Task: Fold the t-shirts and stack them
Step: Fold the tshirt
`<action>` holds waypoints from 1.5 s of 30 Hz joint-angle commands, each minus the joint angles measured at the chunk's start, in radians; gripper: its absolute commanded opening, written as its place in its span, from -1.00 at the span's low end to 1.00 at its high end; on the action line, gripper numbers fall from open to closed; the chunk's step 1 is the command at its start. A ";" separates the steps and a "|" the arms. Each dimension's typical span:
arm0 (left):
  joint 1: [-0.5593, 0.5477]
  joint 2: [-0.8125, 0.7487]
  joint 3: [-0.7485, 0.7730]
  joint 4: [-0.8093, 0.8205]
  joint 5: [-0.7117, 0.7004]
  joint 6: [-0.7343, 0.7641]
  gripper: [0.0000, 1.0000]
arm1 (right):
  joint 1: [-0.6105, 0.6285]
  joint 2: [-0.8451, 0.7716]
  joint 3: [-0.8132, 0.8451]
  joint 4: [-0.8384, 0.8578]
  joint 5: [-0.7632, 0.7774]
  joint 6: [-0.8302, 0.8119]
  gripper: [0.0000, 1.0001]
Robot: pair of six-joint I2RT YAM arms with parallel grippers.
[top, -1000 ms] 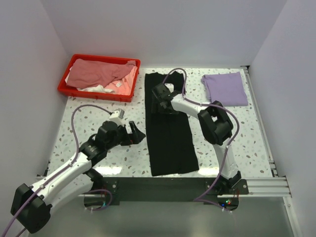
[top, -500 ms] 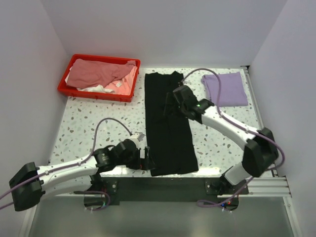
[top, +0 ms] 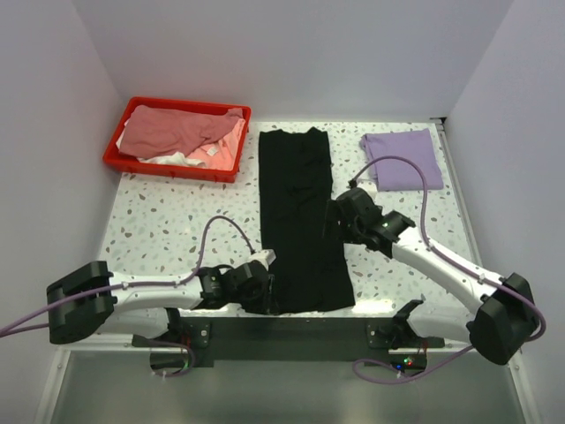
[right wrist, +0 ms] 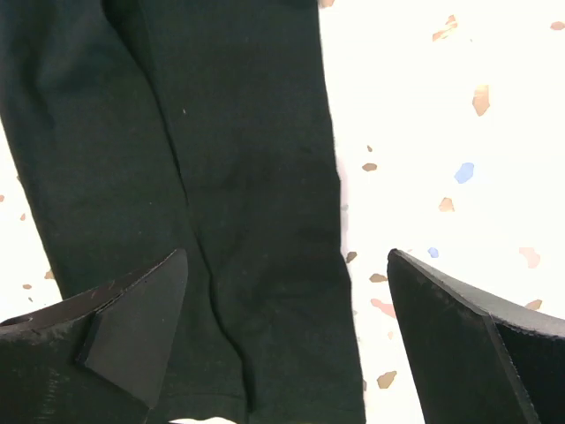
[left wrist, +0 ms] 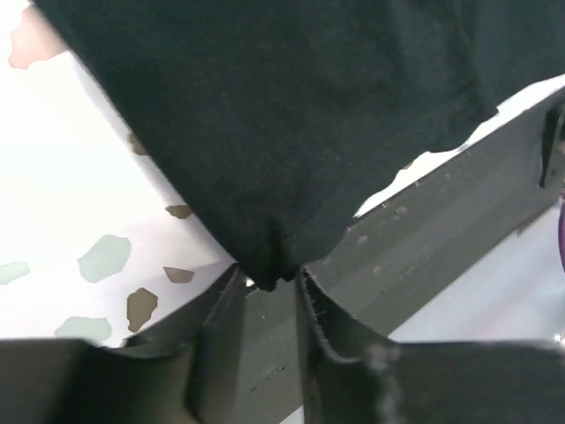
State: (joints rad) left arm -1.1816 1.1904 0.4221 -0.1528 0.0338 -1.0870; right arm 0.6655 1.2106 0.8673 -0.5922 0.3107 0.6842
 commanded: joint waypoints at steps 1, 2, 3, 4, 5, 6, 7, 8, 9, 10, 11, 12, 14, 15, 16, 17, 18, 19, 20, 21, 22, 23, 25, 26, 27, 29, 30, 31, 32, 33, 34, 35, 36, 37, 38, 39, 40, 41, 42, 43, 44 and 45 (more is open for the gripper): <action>-0.013 0.012 0.044 -0.033 -0.055 -0.022 -0.41 | -0.004 -0.051 -0.008 -0.037 0.056 0.017 0.97; -0.015 0.014 0.052 -0.060 -0.073 -0.028 -0.44 | -0.003 -0.063 -0.017 -0.056 0.057 0.014 0.98; -0.018 0.012 0.053 -0.070 -0.081 -0.031 -0.47 | -0.004 -0.069 -0.022 -0.063 0.056 0.012 0.98; -0.018 0.011 0.053 -0.077 -0.087 -0.037 -0.51 | -0.003 -0.077 -0.028 -0.069 0.050 0.011 0.98; -0.018 0.011 0.056 -0.080 -0.097 -0.039 -0.63 | -0.004 -0.091 -0.042 -0.081 0.041 0.000 0.97; -0.018 0.012 0.055 -0.079 -0.098 -0.039 -0.76 | -0.004 -0.097 -0.048 -0.087 0.028 -0.008 0.98; -0.018 0.015 0.056 -0.080 -0.100 -0.040 -0.91 | -0.004 -0.103 -0.054 -0.095 -0.013 -0.018 0.98; -0.019 0.021 0.060 -0.086 -0.101 -0.042 -1.00 | -0.004 -0.115 -0.063 -0.127 -0.039 -0.035 0.98; -0.019 0.020 0.063 -0.097 -0.104 -0.040 -1.00 | -0.003 -0.121 -0.068 -0.147 -0.060 -0.038 0.98; -0.019 0.018 0.066 -0.111 -0.107 -0.042 -1.00 | -0.003 -0.128 -0.076 -0.168 -0.108 -0.041 0.98; -0.019 0.015 0.064 -0.132 -0.107 -0.045 -1.00 | -0.004 -0.134 -0.097 -0.207 -0.129 -0.044 0.98; -0.021 -0.001 0.058 -0.140 -0.107 -0.050 -1.00 | -0.003 -0.150 -0.109 -0.222 -0.159 -0.048 0.98; -0.021 -0.024 0.044 -0.160 -0.103 -0.060 -1.00 | -0.003 -0.175 -0.163 -0.248 -0.297 -0.049 0.98; -0.021 -0.044 0.041 -0.168 -0.100 -0.060 -1.00 | -0.003 -0.215 -0.183 -0.250 -0.344 -0.055 0.98; -0.021 -0.052 0.038 -0.172 -0.097 -0.059 -1.00 | -0.004 -0.232 -0.201 -0.253 -0.381 -0.057 0.97; -0.021 -0.067 0.034 -0.177 -0.092 -0.060 -1.00 | -0.001 -0.247 -0.235 -0.253 -0.463 -0.058 0.97; -0.021 -0.071 0.030 -0.176 -0.086 -0.060 -1.00 | -0.001 -0.265 -0.250 -0.247 -0.496 -0.060 0.95; -0.021 -0.077 0.032 -0.180 -0.083 -0.057 -1.00 | -0.003 -0.273 -0.281 -0.223 -0.528 -0.043 0.93; -0.021 -0.080 0.033 -0.186 -0.084 -0.059 -1.00 | 0.000 -0.275 -0.300 -0.204 -0.568 -0.031 0.90; -0.023 -0.083 0.032 -0.185 -0.080 -0.062 -1.00 | 0.002 -0.279 -0.315 -0.180 -0.588 -0.020 0.86; -0.024 -0.083 0.027 -0.180 -0.074 -0.065 -1.00 | 0.002 -0.275 -0.329 -0.160 -0.602 0.004 0.83; -0.029 -0.084 0.020 -0.171 -0.066 -0.068 -1.00 | 0.008 -0.273 -0.350 -0.123 -0.610 0.014 0.76; -0.032 -0.086 0.015 -0.180 -0.069 -0.077 -1.00 | 0.016 -0.263 -0.367 -0.103 -0.601 0.034 0.65; -0.032 -0.089 0.015 -0.182 -0.072 -0.079 -1.00 | 0.020 -0.260 -0.369 -0.104 -0.567 0.037 0.58; -0.032 -0.091 0.014 -0.183 -0.078 -0.083 -1.00 | 0.019 -0.260 -0.367 -0.106 -0.546 0.032 0.55; -0.035 -0.098 0.001 -0.165 -0.078 -0.086 -1.00 | 0.020 -0.249 -0.355 -0.133 -0.501 0.028 0.49; -0.035 -0.100 -0.002 -0.157 -0.074 -0.088 -1.00 | 0.019 -0.244 -0.353 -0.138 -0.492 0.025 0.46; -0.035 -0.098 -0.005 -0.157 -0.072 -0.088 -1.00 | 0.020 -0.238 -0.353 -0.138 -0.493 0.026 0.43; -0.035 -0.100 -0.005 -0.162 -0.072 -0.090 -1.00 | 0.019 -0.224 -0.364 -0.130 -0.496 0.026 0.40; -0.036 -0.098 -0.005 -0.163 -0.074 -0.093 -1.00 | 0.020 -0.218 -0.370 -0.127 -0.499 0.028 0.38; -0.036 -0.098 -0.006 -0.163 -0.075 -0.093 -1.00 | 0.019 -0.215 -0.384 -0.124 -0.495 0.035 0.36; -0.036 -0.101 -0.008 -0.159 -0.075 -0.093 -1.00 | 0.019 -0.209 -0.390 -0.112 -0.498 0.040 0.31; -0.038 -0.101 -0.008 -0.156 -0.075 -0.094 -1.00 | 0.019 -0.210 -0.396 -0.106 -0.504 0.046 0.30; -0.038 -0.100 -0.012 -0.151 -0.074 -0.094 -1.00 | 0.020 -0.210 -0.399 -0.098 -0.513 0.055 0.29; -0.041 -0.100 -0.011 -0.149 -0.072 -0.096 -1.00 | 0.026 -0.212 -0.415 -0.083 -0.539 0.061 0.29; -0.041 -0.097 -0.013 -0.149 -0.072 -0.097 -1.00 | 0.026 -0.215 -0.422 -0.072 -0.551 0.067 0.26; -0.042 -0.097 -0.014 -0.146 -0.071 -0.100 -1.00 | 0.031 -0.217 -0.441 -0.060 -0.565 0.083 0.22; -0.044 -0.095 -0.016 -0.142 -0.069 -0.099 -1.00 | 0.039 -0.215 -0.451 -0.029 -0.587 0.092 0.15; -0.044 -0.092 -0.016 -0.136 -0.068 -0.099 -1.00 | 0.043 -0.207 -0.462 -0.011 -0.596 0.101 0.08; -0.047 -0.092 -0.017 -0.128 -0.066 -0.097 -1.00 | 0.049 -0.203 -0.477 0.017 -0.598 0.118 -0.03; -0.047 -0.089 -0.019 -0.126 -0.064 -0.097 -1.00 | 0.052 -0.198 -0.484 0.025 -0.587 0.123 -0.15; -0.047 -0.089 -0.019 -0.126 -0.064 -0.097 -1.00 | 0.052 -0.192 -0.485 0.028 -0.578 0.124 -0.27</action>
State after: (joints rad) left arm -1.2182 1.1046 0.4122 -0.3084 -0.0410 -1.1687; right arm 0.7071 1.0019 0.4129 -0.6357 -0.2508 0.7658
